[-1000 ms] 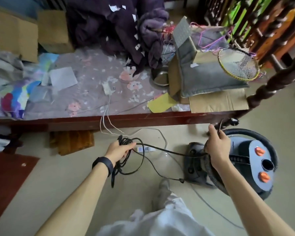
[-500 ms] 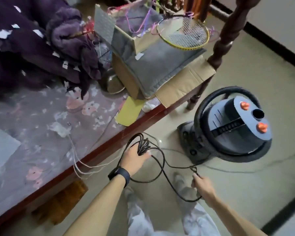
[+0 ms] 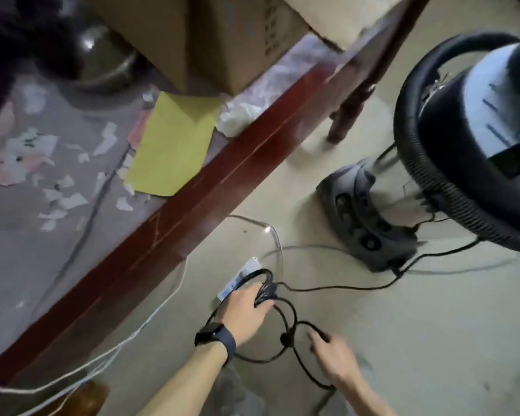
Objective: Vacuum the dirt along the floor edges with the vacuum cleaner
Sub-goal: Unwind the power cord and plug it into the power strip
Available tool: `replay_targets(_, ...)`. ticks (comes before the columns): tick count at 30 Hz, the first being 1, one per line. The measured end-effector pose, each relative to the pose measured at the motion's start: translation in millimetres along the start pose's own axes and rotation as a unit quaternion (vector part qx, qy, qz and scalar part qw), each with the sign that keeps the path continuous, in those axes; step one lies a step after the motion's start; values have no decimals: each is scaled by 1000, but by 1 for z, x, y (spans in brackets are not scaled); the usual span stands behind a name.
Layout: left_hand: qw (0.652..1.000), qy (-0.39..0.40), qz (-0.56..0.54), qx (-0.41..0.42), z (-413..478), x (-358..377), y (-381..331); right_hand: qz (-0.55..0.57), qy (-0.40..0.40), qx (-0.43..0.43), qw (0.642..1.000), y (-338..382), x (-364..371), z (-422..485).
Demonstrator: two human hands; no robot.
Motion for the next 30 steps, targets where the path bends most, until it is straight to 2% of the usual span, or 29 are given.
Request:
replay_targets(3,995,-94,-15,10,55,-3,31,10,-33,-82,996,30,26,47)
replay_targets(6,984,-175,-10,19,106,-15,45,59,-116,-199,971,76,32,78)
replay_targets(8,965,-261,-6,14,138,-35,57,69,-156,-270,948,106,35,102)
replay_targets(11,931,-365,23,-1,178,-57,80,34,-167,-352,921,143,47,139)
replay_targets(13,934,-354,20,-37,204,-45,102,-28,-160,-417,894,156,65,160)
replay_targets(15,950,-287,-106,-59,225,-21,115,-77,-137,-454,877,163,82,176)
replay_targets(17,940,-192,-267,-93,236,16,124,-112,-98,-479,865,165,105,190)
replay_targets(19,929,-99,-335,-118,244,51,126,-157,-89,-509,842,170,124,205)
replay_targets(20,925,-79,-352,-120,248,64,128,-176,-89,-531,824,173,133,209)
replay_targets(22,900,-105,-408,-117,255,76,135,-226,-84,-577,780,179,151,213)
replay_targets(24,849,-151,-492,-124,260,81,150,-251,-52,-601,757,180,168,217)
replay_targets(27,782,-164,-585,-141,260,80,178,-237,6,-566,790,172,173,232)
replay_targets(29,778,-128,-596,-152,249,74,194,-268,-24,-547,793,170,168,249)
replay_targets(30,784,-106,-592,-156,240,71,201,-278,-49,-514,810,169,160,263)
Point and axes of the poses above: each hand's wrist, its own z-axis towards the middle knuckle, its own x-axis out of the palm, y = z × x, the point moved 9 cm from there along z, towards the middle knuckle, and after that the axes turned 5 degrees about -y, right-handed, at the moved point
